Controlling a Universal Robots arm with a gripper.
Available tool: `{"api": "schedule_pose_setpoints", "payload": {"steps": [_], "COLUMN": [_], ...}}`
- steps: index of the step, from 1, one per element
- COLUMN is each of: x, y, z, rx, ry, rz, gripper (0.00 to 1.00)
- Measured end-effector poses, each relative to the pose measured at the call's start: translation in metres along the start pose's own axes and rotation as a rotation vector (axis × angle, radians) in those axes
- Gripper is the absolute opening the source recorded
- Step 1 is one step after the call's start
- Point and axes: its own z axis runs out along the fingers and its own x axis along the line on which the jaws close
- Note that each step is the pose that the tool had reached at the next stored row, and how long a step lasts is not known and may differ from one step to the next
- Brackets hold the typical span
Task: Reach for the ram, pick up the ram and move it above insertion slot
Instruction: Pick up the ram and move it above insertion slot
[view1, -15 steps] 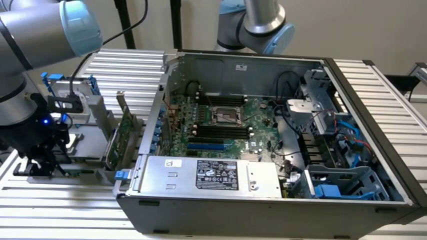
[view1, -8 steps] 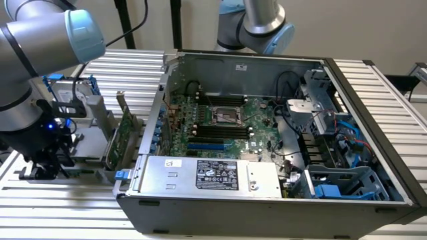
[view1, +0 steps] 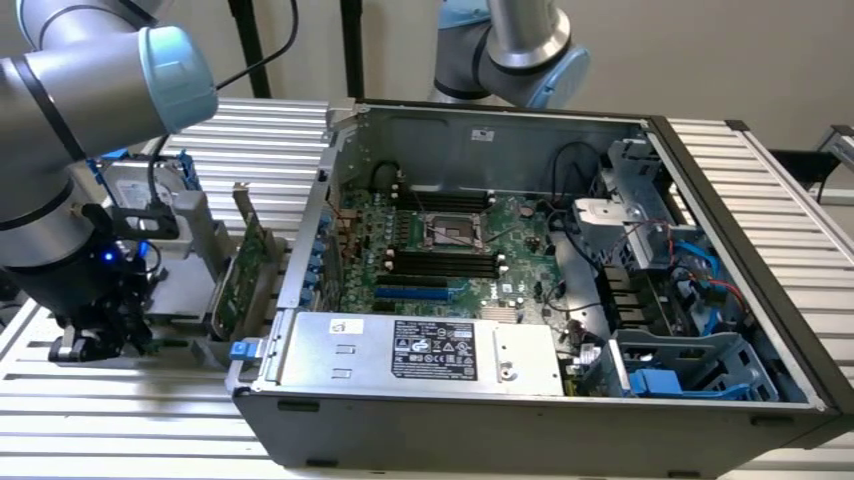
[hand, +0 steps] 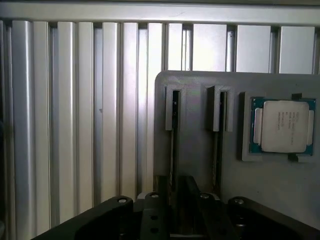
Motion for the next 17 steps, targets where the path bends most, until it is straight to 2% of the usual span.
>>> {"api": "schedule_pose_setpoints", "payload": {"steps": [1,4,8,17], "x": [0.0,0.0,0.0,0.0], "y": [-0.0001,-0.0001,-0.0001,-0.0002], "z": [0.0,0.0,0.0001,0.0001], "rx": [-0.0005,-0.0019,-0.0034,-0.0036], "ry": [0.0,0.0,0.0001,0.0001], "rz": [0.0,0.0,0.0,0.0], "gripper": [0.27,0.27,0.14,0.14]}}
